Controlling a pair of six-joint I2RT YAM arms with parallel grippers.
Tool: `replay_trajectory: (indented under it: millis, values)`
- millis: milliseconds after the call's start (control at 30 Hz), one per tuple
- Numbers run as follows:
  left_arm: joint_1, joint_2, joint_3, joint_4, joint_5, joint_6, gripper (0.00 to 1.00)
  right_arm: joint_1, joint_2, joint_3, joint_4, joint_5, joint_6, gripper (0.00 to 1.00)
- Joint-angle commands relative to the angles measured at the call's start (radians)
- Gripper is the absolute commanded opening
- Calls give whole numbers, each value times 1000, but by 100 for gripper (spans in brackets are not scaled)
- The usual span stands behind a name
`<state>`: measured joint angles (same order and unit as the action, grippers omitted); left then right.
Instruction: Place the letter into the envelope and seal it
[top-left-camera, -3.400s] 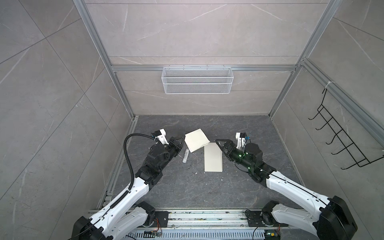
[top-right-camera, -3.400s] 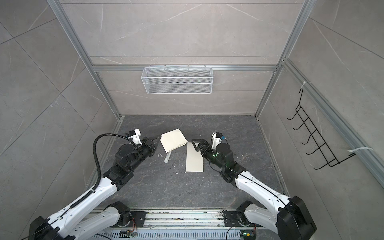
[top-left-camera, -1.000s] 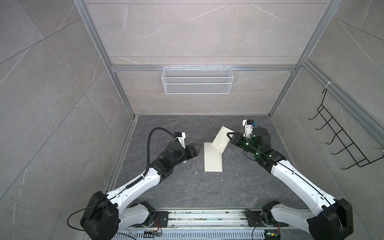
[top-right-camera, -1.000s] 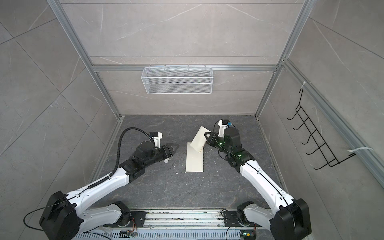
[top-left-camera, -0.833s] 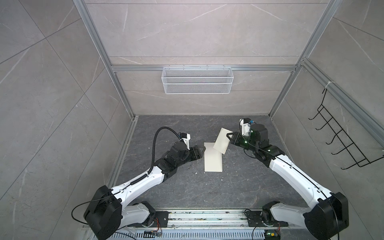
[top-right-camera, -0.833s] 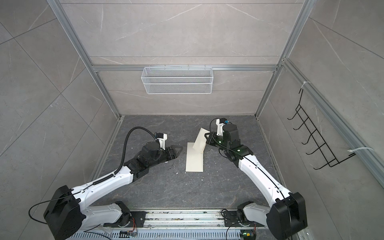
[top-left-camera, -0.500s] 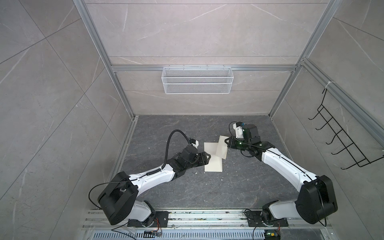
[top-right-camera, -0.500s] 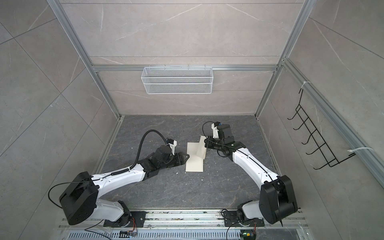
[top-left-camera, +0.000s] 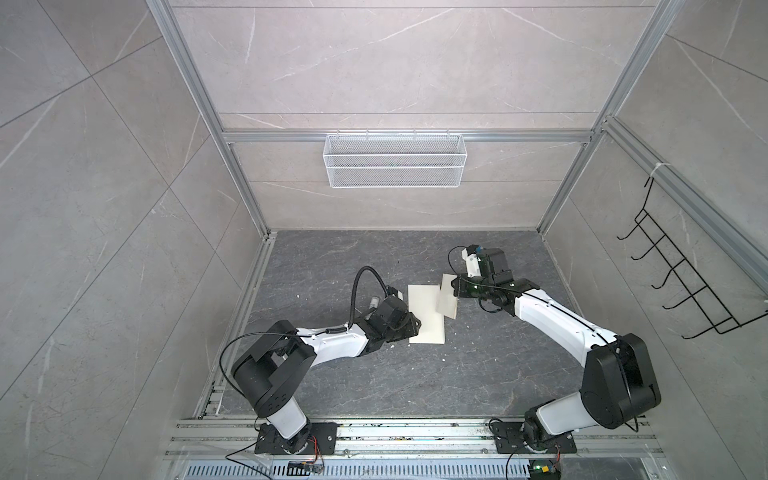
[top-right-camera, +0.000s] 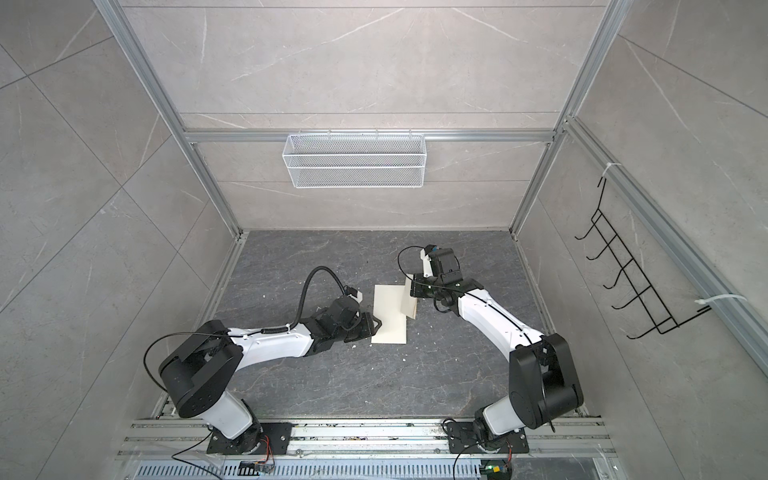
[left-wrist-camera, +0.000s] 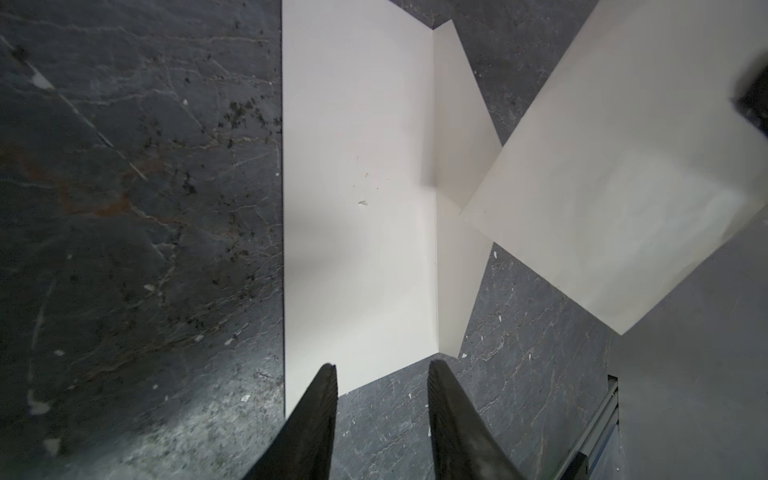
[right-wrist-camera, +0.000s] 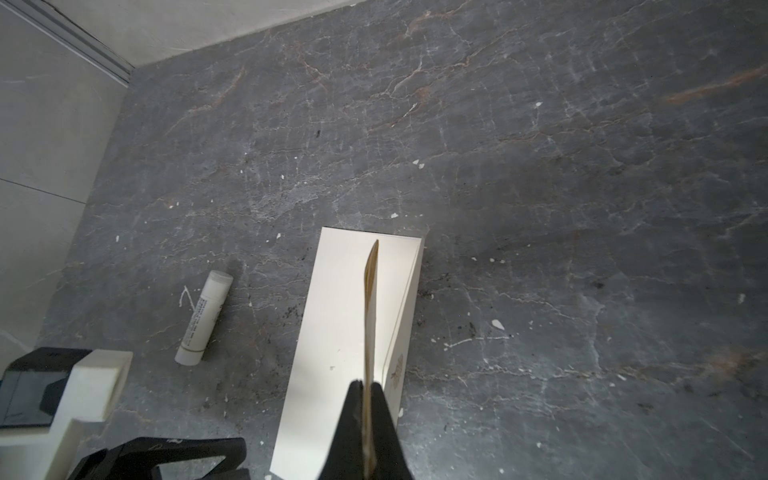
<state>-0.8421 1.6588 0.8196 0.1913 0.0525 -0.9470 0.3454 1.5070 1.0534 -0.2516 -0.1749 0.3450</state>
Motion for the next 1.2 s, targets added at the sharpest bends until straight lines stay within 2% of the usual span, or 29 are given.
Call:
replay_trajectory:
  millis: [0, 433, 533, 1167]
  values:
    - [-5, 38, 39, 56, -19, -20, 33, -3, 15, 32, -19, 37, -34, 0]
    - [-10, 153, 59, 31, -57, -47, 19, -4, 38, 25, -15, 75, -50, 0]
    - [-9, 171, 65, 3, -64, -57, 12, -3, 45, 24, -17, 86, -55, 0]
    - [-11, 188, 78, -58, -94, -64, 9, -2, 83, 8, -24, 226, -72, 0]
